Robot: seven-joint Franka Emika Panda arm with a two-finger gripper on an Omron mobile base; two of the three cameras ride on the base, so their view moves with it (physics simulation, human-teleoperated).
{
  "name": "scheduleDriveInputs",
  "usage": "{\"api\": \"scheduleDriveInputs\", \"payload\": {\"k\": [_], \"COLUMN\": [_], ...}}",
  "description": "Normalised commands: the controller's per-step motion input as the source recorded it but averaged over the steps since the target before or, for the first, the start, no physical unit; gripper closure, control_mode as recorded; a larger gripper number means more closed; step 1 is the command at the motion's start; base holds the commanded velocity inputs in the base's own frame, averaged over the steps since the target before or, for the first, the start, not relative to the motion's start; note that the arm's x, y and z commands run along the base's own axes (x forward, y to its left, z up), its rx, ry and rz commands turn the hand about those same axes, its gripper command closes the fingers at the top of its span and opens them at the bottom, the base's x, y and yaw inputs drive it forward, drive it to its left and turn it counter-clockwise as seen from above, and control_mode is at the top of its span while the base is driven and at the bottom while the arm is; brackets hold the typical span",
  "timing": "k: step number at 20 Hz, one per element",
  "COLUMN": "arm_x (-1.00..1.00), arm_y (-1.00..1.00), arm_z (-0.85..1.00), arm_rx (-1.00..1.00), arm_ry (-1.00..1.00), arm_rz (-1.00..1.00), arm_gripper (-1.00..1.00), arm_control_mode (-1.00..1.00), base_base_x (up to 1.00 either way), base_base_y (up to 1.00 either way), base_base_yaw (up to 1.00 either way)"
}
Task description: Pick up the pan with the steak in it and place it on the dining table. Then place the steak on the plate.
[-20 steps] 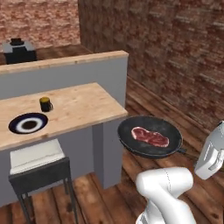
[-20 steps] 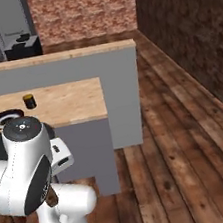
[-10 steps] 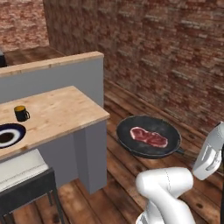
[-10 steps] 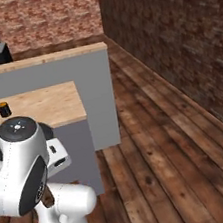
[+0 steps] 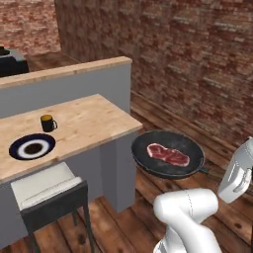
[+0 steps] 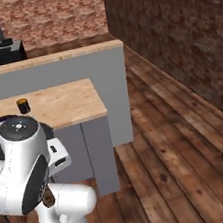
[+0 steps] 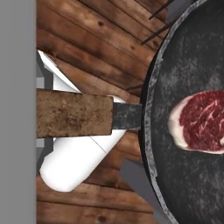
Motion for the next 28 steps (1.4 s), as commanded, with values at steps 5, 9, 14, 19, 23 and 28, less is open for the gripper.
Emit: {"api": "scheduleDriveInputs", "payload": {"k": [5, 9, 14, 19, 23, 28], "arm_x": [0.0, 0.0, 0.0, 0.0, 0.0, 0.0], "arm_y": [0.0, 0.0, 0.0, 0.0, 0.0, 0.0], "arm_z": [0.0, 0.0, 0.0, 0.0, 0.0, 0.0], "arm_rx": [0.0, 0.0, 0.0, 0.0, 0.0, 0.0], "arm_ry": [0.0, 0.0, 0.0, 0.0, 0.0, 0.0], "arm_rz": [0.0, 0.0, 0.0, 0.0, 0.0, 0.0], "arm_gripper": [1.0, 1.0, 1.0, 1.0, 1.0, 1.0], "arm_control_mode": [1.0, 1.0, 1.0, 1.0, 1.0, 1.0], "base_base_x": [-0.03, -0.06, -0.09, -0.22, -0.27, -0.06], "base_base_y": [1.0, 1.0, 1.0, 0.82, 0.52, 0.11], "base_base_yaw": [0.02, 0.02, 0.03, 0.09, 0.1, 0.02]}}
